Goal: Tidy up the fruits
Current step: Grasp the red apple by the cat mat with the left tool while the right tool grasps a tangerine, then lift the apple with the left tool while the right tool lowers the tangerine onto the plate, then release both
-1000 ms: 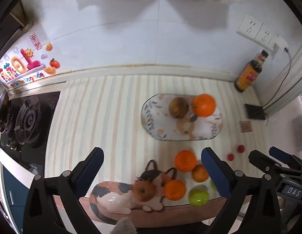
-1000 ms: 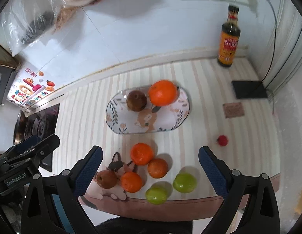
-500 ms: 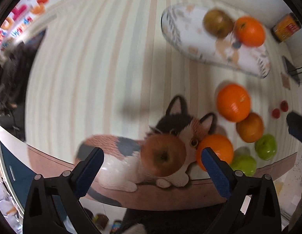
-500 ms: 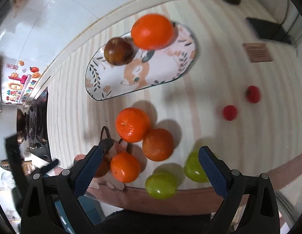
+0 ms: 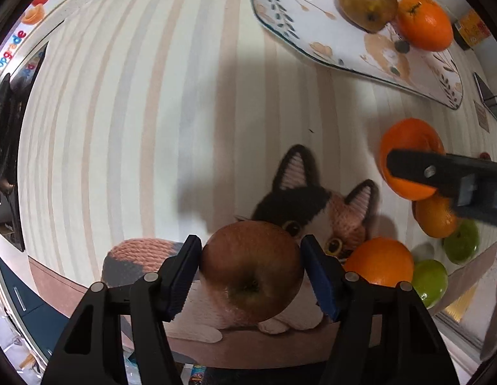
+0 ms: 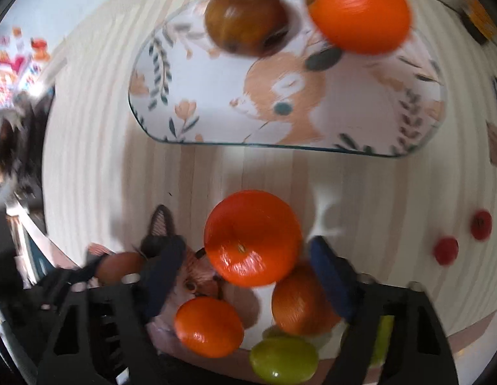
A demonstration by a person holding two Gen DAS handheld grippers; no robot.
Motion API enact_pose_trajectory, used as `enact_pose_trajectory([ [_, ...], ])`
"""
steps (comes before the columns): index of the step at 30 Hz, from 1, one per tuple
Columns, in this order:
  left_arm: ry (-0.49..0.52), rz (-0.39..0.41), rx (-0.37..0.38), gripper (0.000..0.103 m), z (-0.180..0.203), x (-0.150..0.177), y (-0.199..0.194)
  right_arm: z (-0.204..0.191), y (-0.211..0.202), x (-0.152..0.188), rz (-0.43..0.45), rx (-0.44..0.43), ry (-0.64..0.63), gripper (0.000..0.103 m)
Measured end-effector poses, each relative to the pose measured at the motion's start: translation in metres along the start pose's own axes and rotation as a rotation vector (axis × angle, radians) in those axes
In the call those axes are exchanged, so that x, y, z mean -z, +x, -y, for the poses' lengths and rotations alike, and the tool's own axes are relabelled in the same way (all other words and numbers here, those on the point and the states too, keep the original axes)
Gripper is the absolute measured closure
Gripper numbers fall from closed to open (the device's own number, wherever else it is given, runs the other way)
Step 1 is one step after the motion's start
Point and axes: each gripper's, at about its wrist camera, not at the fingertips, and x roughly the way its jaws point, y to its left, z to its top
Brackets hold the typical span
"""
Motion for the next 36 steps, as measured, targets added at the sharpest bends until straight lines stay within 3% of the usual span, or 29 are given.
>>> enact_pose_trajectory([
  [3, -0.029, 0.012, -0.001, 0.041, -0.009, -0.001, -0.002, -0.006, 0.004, -0.002, 0.002, 0.043, -0.034, 0.034],
  [6, -0.053, 0.018, 0.006, 0.041, -0.017, -0.002, -0.002, -0.010, 0.005, 0.002, -0.025, -0.020, -0.037, 0.034],
  [14, -0.057, 0.012, 0.011, 0.041, -0.012, -0.001, -0.010, -0.011, 0.014, 0.000, -0.051, -0.025, -0.041, 0.033],
  [21, -0.043, 0.027, 0.039, 0.042, -0.012, -0.011, -0.029, -0.009, -0.005, 0.006, 0.011, -0.043, -0.018, 0.034],
  [25, -0.039, 0.058, 0.080, 0.046, -0.008, -0.028, -0.054, 0.010, -0.039, -0.003, 0.097, -0.102, 0.048, 0.034],
  [27, -0.035, 0.086, 0.115, 0.066, -0.004, -0.045, -0.070, 0.023, -0.054, -0.012, 0.134, -0.105, 0.077, 0.034],
  [31, 0.004, 0.130, 0.137, 0.062, 0.007, -0.087, -0.086, 0.048, -0.063, -0.038, 0.172, -0.044, 0.122, 0.034],
  [33, 0.038, 0.076, 0.116, 0.062, 0.009, -0.102, -0.073, 0.058, -0.056, -0.045, 0.170, -0.022, 0.139, 0.034],
  [36, 0.002, 0.032, 0.142, 0.062, -0.006, -0.104, -0.057, 0.074, -0.052, -0.052, 0.158, -0.029, 0.161, 0.034],
])
